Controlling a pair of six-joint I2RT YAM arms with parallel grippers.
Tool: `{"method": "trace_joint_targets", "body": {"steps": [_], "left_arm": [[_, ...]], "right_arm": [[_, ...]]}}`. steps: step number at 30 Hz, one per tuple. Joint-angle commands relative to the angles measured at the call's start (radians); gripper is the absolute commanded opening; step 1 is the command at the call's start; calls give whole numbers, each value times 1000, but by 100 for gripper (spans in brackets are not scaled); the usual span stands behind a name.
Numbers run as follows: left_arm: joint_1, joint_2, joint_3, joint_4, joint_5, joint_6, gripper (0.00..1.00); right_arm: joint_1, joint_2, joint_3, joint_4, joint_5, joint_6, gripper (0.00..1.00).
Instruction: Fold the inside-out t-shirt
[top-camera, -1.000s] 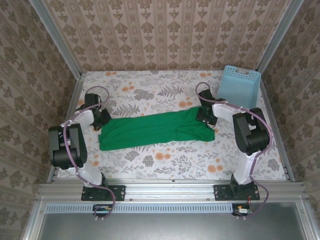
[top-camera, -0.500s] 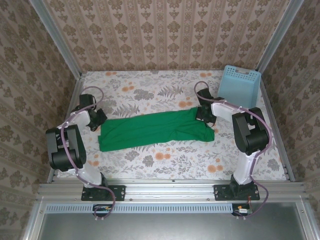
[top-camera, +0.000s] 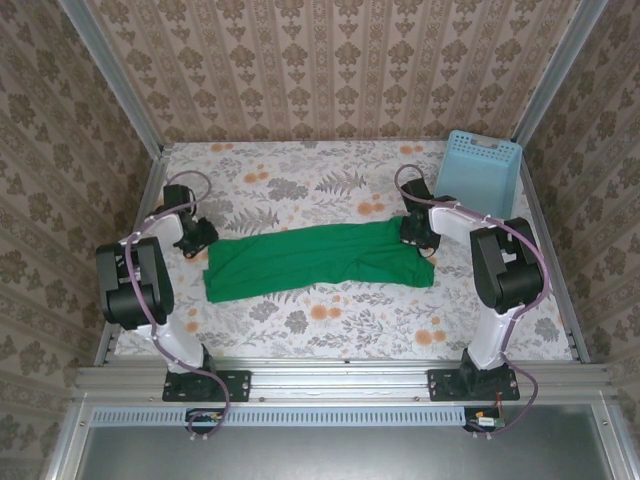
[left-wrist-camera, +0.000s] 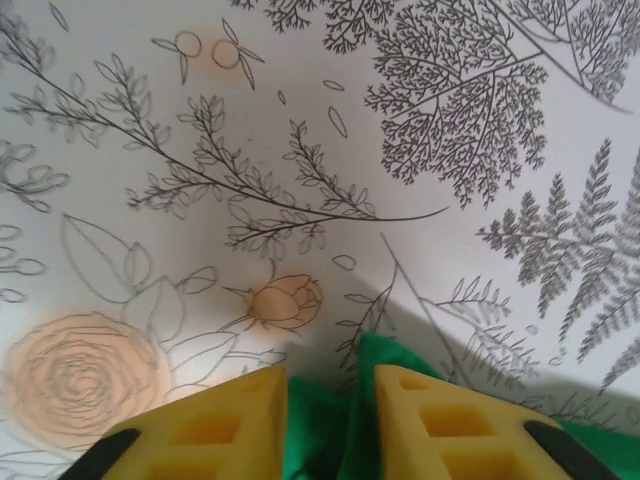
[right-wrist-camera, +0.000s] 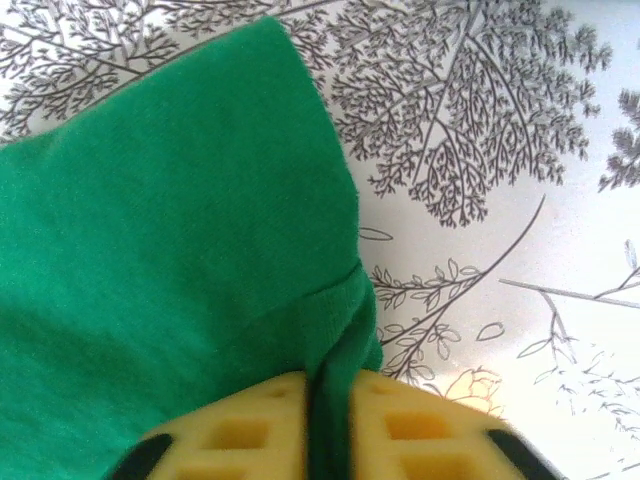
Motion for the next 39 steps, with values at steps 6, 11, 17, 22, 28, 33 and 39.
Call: {"method": "trace_joint_targets", "body": {"steps": [6, 11, 17, 22, 28, 33, 39], "left_arm": [[-63, -181, 27, -157, -211, 3, 55], [-158, -233, -60, -79, -117, -11, 55], [-137, -132, -115, 9, -37, -39, 54], [-58, -58, -145, 45, 18, -74, 54], [-23, -44, -177, 71, 36, -83, 55], [-21, -57, -187, 78, 42, -87, 55], [-23, -80, -206, 88, 46, -91, 56]], "right_arm": [[-29, -119, -3, -75, -3, -66, 52], [-29, -104, -34, -37, -107, -61, 64], [-6, -28, -3, -65, -100, -11, 69], [19, 34, 27, -81, -94, 14, 68], [66, 74, 59, -104, -61, 39, 63], [93, 94, 89, -120, -67, 36, 48], [121, 129, 106, -116, -63, 39, 26]]}}
